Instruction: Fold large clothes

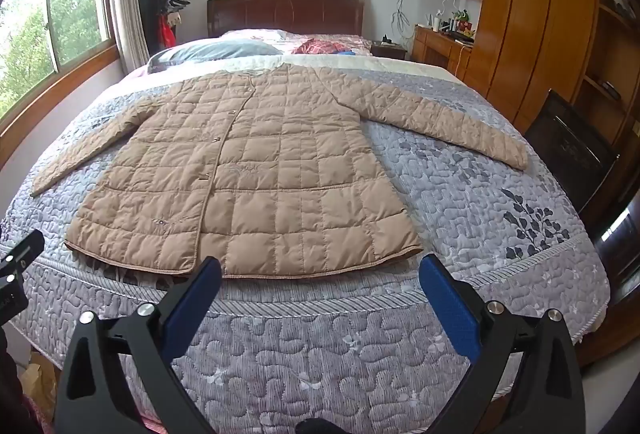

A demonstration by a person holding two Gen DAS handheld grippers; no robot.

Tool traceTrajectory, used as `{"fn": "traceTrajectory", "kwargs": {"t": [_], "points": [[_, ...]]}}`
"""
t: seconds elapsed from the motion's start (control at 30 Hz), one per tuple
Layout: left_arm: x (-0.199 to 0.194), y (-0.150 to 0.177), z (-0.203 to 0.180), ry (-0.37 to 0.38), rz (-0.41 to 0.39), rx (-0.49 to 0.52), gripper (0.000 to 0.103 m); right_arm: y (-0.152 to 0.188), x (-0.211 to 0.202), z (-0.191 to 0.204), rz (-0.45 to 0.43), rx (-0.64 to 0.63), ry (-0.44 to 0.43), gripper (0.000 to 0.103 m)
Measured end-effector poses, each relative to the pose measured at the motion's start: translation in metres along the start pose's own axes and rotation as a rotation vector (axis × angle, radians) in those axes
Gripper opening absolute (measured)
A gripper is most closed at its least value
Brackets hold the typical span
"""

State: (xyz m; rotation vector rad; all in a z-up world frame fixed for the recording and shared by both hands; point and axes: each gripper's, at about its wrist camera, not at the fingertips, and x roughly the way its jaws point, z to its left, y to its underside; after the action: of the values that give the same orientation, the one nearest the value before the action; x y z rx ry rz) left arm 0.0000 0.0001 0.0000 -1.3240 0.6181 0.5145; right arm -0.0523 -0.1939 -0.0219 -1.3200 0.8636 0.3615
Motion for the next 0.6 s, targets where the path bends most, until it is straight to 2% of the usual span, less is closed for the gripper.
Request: {"fn": "traceTrajectory", "kwargs": {"t": [0.6], "points": [[0.0002,-0.0001,-0.0001,0.003,0.004,0.000,0.100,0.0003,0.0019,0.0012,-0.002,-0.001,0.002,0.099]]}}
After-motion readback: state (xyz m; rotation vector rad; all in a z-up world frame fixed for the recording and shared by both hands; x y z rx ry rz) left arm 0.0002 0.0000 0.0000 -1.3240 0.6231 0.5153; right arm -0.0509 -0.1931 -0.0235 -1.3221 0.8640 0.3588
